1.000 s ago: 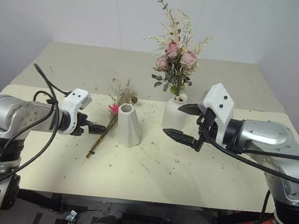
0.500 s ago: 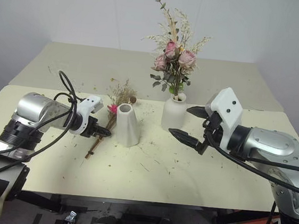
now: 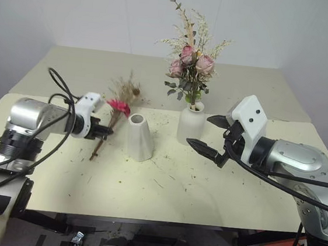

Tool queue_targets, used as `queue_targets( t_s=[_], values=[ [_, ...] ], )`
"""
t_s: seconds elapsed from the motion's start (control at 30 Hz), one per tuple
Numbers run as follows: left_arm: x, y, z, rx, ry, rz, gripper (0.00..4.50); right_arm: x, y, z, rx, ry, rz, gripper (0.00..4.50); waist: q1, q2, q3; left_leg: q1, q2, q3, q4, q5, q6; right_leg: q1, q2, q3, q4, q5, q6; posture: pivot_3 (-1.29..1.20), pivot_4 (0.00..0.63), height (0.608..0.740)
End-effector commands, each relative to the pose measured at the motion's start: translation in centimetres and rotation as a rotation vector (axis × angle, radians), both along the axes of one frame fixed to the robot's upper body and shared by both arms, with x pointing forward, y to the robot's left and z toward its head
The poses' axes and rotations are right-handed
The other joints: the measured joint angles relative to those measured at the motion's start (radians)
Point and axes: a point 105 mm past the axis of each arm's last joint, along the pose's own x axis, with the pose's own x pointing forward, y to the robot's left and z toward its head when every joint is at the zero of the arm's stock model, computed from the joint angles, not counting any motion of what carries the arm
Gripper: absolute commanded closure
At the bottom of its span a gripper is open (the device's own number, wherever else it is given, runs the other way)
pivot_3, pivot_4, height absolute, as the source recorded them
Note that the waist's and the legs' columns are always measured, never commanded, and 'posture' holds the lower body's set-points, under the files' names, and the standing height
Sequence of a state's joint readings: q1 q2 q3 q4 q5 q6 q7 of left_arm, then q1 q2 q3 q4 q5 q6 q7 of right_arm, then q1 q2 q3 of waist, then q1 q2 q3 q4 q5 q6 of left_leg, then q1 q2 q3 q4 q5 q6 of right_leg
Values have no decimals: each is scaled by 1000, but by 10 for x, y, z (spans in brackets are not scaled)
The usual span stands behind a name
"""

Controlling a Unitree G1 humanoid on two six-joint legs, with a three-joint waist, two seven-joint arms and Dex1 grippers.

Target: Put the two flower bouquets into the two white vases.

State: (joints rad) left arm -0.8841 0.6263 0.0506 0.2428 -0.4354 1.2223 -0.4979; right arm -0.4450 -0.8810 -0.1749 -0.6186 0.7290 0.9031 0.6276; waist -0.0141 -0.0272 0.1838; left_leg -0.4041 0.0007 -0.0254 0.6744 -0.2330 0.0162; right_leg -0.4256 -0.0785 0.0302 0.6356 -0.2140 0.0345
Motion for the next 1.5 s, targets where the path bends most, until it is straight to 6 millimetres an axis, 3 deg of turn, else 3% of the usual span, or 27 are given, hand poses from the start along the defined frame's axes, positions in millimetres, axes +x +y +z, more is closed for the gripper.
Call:
queue_targets(
  t_s=[0.03, 0.1, 0.2, 0.27, 0.33, 0.53, 0.8, 0.97, 1.23, 1.5],
  values=[
    [1, 26, 94, -170, -421, 109, 4482, -4, -10, 14, 24, -52, -33, 0, 1, -1, 0, -1, 0, 0, 0, 0, 0, -1, 0, 0, 0, 1, 0, 0, 150, 740],
    [-8, 31, 130, -209, -593, 98, 4482, -9, -17, 16, 44, -44, -39, 0, 3, -1, 0, -1, 0, 0, 0, 0, 0, 0, -1, 0, -1, 1, 0, 0, 150, 740],
    [-34, 32, 182, -462, -851, -88, 4482, -20, -29, 19, 86, -37, -29, 0, 9, -1, 0, -1, -1, 0, 1, 0, 0, 1, -1, 0, -4, 3, 1, 0, 150, 740],
    [-43, 45, 203, -611, -985, -114, 4482, -26, -35, 20, 105, -36, -13, 0, 12, -1, 0, -1, -1, 1, 1, 0, 0, 2, -2, -1, -5, 3, 2, 0, 150, 740],
    [-40, 45, 207, -642, -1016, -183, 4482, -34, -39, 21, 114, -50, 14, 0, 14, -1, 0, 0, -2, 1, 2, 0, 0, 3, -2, -1, -5, 4, 2, 0, 150, 740],
    [-29, 15, 192, -734, -963, -510, 4482, -48, -40, 8, 5, -99, 61, 0, 16, -1, -1, 2, -2, 2, 3, 0, 0, 6, -1, -1, -5, 3, 3, 0, 150, 740],
    [-7, -36, 179, -835, -802, -714, 4482, -51, -48, -7, -46, -87, -37, 0, 11, -3, -1, -2, -2, 1, 3, 0, 0, 4, 0, -1, -6, 4, 3, 0, 150, 740],
    [-10, -65, 153, -690, -725, -891, 4482, -53, -49, -12, -34, -98, -88, 0, 0, -3, -1, -1, -2, 2, 3, 0, 0, 4, 0, 0, -5, 4, 3, 0, 150, 740],
    [-9, -78, 133, -623, -678, -958, 4482, -55, -52, -14, -33, -105, -133, 0, 0, -3, -1, -1, -1, 2, 3, 0, 1, 3, 1, 0, -5, 4, 3, 0, 150, 740],
    [-10, -83, 126, -680, -632, -968, 4482, -53, -51, -18, -34, -101, -152, 0, 1, -3, -1, -1, -1, 1, 3, 0, 1, 4, 1, 0, -5, 4, 3, 0, 150, 740]
  ],
)
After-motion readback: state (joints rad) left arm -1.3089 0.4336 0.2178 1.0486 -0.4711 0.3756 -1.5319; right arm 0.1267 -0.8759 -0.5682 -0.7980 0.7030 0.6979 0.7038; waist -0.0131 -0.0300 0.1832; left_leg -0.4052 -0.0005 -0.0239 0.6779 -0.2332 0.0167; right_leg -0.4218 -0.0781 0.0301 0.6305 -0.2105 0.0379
